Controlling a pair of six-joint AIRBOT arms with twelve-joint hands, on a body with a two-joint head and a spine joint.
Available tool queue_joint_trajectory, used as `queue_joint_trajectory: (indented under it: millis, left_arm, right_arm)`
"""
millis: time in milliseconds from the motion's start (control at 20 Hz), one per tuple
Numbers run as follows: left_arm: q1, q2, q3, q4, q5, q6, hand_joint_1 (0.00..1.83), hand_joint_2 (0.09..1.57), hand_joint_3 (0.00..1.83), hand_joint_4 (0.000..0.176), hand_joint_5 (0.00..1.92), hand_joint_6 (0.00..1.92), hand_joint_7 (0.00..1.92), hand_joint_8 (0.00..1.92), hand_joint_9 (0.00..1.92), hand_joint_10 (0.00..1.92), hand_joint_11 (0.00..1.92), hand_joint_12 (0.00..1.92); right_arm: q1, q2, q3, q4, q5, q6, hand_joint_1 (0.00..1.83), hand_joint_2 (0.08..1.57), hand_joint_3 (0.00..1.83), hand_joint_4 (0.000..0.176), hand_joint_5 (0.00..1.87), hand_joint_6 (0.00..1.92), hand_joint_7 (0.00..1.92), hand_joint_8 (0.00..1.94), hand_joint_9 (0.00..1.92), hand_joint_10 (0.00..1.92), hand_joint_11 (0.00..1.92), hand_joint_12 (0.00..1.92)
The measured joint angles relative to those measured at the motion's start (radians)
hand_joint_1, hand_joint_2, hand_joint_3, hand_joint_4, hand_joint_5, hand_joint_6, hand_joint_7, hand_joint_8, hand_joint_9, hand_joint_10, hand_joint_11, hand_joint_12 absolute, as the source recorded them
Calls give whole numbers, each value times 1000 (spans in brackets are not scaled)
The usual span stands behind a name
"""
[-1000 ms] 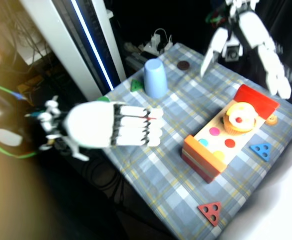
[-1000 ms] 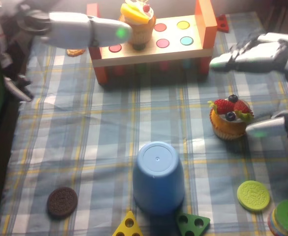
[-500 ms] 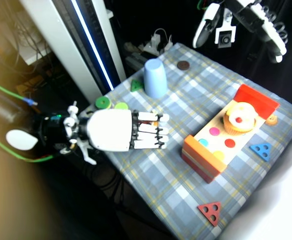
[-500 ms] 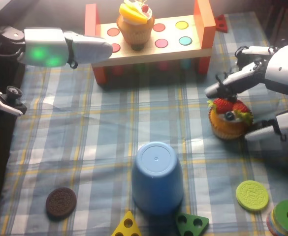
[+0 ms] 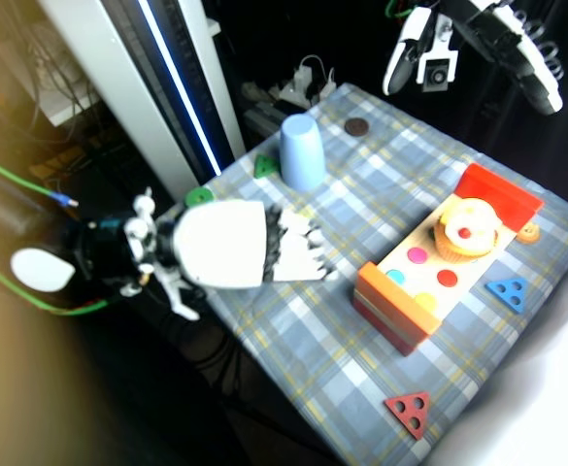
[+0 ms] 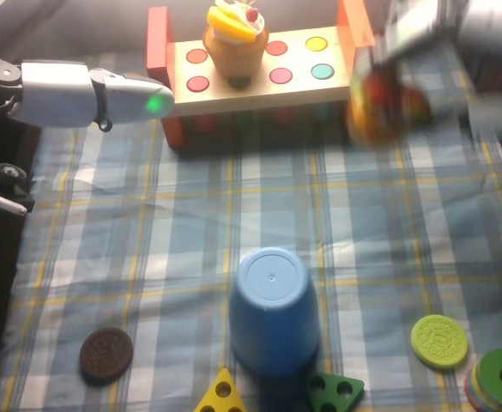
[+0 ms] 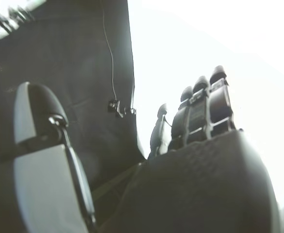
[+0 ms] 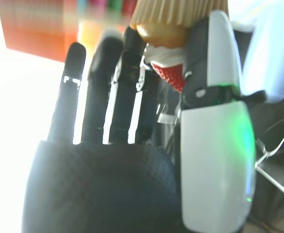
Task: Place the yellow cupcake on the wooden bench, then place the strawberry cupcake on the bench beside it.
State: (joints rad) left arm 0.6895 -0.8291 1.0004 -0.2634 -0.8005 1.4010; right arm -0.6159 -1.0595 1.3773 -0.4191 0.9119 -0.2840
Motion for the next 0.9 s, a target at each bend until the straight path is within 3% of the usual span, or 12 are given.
queue_joint_trajectory:
  millis: [50, 100, 150, 250, 350, 450, 500, 550, 600, 650, 750, 900]
  left_arm:
    - [0, 1, 0, 1, 0, 0, 1086, 781, 0, 176, 0, 0, 21, 5, 7, 2, 2, 3]
    - [0, 1, 0, 0, 0, 0, 1071, 777, 0, 176, 0, 0, 24, 6, 3, 0, 0, 0]
    - [0, 1, 0, 2, 0, 0, 1083, 774, 0, 176, 0, 0, 19, 3, 0, 0, 0, 0]
    - [0, -1, 1, 7, 3, 0, 1096, 789, 5, 176, 0, 0, 2, 0, 0, 0, 0, 0]
    - [-6, -5, 8, 10, 11, 0, 1086, 793, 6, 176, 0, 0, 0, 0, 0, 0, 0, 0]
    - [-14, -5, 11, 10, 17, -1, 1045, 794, 5, 176, 7, 3, 0, 0, 0, 0, 0, 0]
    - [-14, -7, 11, 13, 15, -1, 1046, 798, 7, 176, 9, 3, 0, 0, 0, 0, 0, 0]
    - [-14, -9, 11, 17, 20, -1, 1029, 798, 6, 176, 11, 4, 0, 0, 0, 0, 0, 0]
    - [-14, -10, 11, 21, 24, -1, 1029, 793, 3, 176, 16, 5, 0, 0, 0, 0, 0, 0]
    - [-15, -11, 11, 28, 26, -1, 1025, 787, 0, 176, 24, 8, 2, 1, 0, 0, 0, 0]
    - [-26, -12, 14, 26, 31, -1, 1034, 789, 0, 171, 53, 17, 20, 7, 0, 0, 0, 0]
    - [-29, -16, 22, 26, 38, -2, 1020, 801, 4, 176, 67, 16, 39, 12, 0, 0, 0, 0]
  right_arm:
    - [38, -21, 24, 11, 20, 0, 1218, 1113, 0, 19, 1026, 950, 961, 980, 866, 320, 275, 1088]
    - [64, -48, 50, 3, 20, 0, 1240, 1092, 0, 0, 1072, 744, 1019, 1029, 1000, 410, 425, 1254]
    - [81, -71, 69, -9, 3, 0, 1355, 1076, 3, 0, 1037, 815, 1141, 799, 912, 985, 446, 1224]
    - [118, -121, 115, -38, -60, 2, 1261, 1049, 0, 0, 1140, 628, 1138, 848, 873, 842, 389, 1423]
    - [152, -153, 153, -39, -124, 2, 1246, 1050, 0, 38, 1108, 803, 1151, 696, 835, 629, 102, 1437]
    - [171, -183, 189, -49, -179, 1, 1247, 1049, 0, 34, 1123, 800, 1143, 688, 938, 582, 361, 1432]
    - [171, -199, 201, -51, -201, 1, 1361, 1051, 0, 0, 1059, 836, 1234, 495, 966, 1005, 598, 1336]
    - [171, -220, 216, -68, -239, 0, 1386, 1052, 0, 0, 1019, 895, 1331, 321, 957, 1093, 548, 1303]
    - [170, -234, 224, -75, -261, 1, 1293, 1024, 1, 0, 1089, 840, 1365, 271, 1013, 952, 634, 1399]
    - [170, -248, 235, -80, -284, 2, 1374, 1040, 3, 0, 1055, 820, 1384, 156, 984, 1146, 505, 1394]
    - [184, -264, 254, -102, -319, 3, 1280, 1009, 1, 0, 1134, 725, 1405, 238, 1135, 942, 775, 1510]
    - [192, -286, 273, -117, -339, 2, 1279, 996, 0, 0, 1183, 619, 1400, 295, 1098, 937, 742, 1565]
